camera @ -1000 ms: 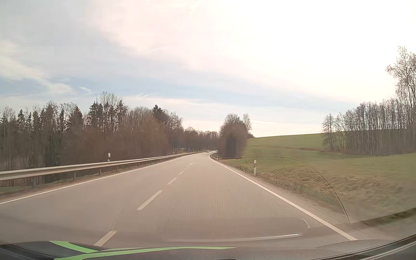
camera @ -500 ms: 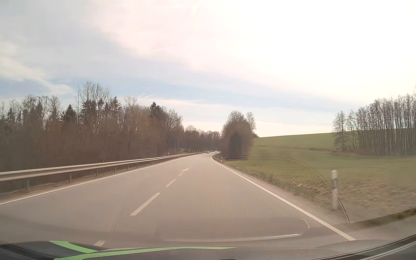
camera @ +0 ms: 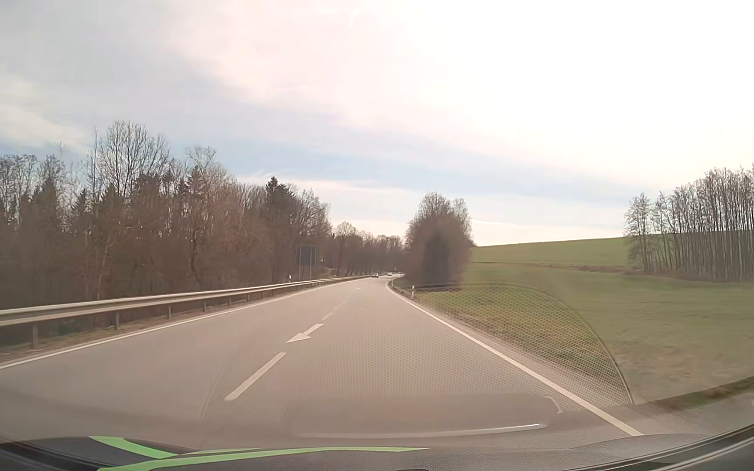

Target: Follow the waypoints while adhering to traffic rules and regulations

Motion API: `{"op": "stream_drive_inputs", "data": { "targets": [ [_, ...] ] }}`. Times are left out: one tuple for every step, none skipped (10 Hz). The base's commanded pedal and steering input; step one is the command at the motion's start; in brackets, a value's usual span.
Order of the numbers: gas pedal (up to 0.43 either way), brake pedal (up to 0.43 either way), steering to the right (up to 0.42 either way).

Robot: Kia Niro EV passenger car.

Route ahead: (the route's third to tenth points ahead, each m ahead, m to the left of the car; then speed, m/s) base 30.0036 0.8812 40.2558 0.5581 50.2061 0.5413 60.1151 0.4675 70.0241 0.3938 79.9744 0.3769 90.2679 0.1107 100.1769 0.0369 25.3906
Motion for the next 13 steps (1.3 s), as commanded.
{"op": "stream_drive_inputs", "data": {
  "targets": [
    [0.209, 0.000, 0.001],
    [0.209, 0.000, 0.001],
    [0.209, 0.000, 0.001],
    [0.209, 0.000, 0.001],
    [0.209, 0.000, 0.001],
    [0.209, 0.000, 0.001],
    [0.209, 0.000, 0.001],
    [0.209, 0.000, 0.002],
    [0.209, 0.000, 0.004],
    [0.209, 0.000, 0.004],
    [0.209, 0.000, 0.004],
    [0.209, 0.000, 0.003],
    [0.209, 0.000, 0.003]
  ]
}}
